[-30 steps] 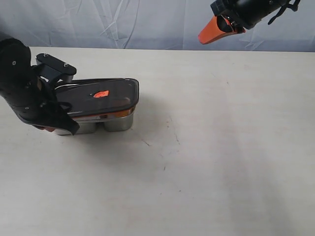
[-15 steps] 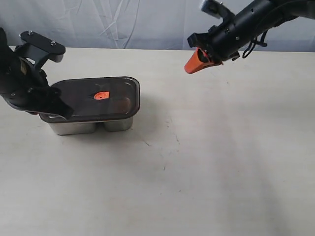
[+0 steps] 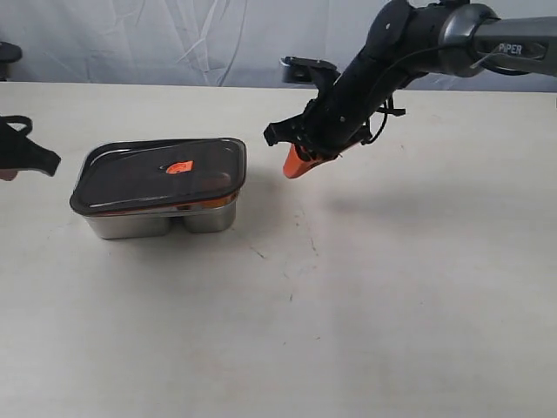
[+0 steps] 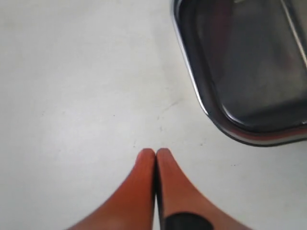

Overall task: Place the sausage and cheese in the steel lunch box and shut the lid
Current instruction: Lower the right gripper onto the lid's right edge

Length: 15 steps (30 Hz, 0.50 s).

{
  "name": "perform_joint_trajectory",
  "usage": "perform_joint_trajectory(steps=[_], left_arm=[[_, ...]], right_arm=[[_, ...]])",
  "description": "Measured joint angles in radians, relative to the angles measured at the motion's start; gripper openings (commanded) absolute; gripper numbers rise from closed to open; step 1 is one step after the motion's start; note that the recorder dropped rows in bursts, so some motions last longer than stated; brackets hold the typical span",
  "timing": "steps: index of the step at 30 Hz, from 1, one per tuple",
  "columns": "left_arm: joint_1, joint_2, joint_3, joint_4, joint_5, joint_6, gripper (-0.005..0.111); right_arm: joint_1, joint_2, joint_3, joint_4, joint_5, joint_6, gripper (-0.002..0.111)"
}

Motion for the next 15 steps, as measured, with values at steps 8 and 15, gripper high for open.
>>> perform_joint_trajectory(steps=[8, 15], left_arm=[[0.076, -0.029, 0.0, -0.048, -0.014, 0.0, 0.0], [0.076, -0.029, 0.0, -0.054, -0.022, 0.002, 0.0]], right_arm=[[0.105, 0.001, -0.069, -0.263, 0.006, 0.202, -0.001], [0.175, 0.001, -0.169, -0.411, 0.088, 0.299, -0.001]])
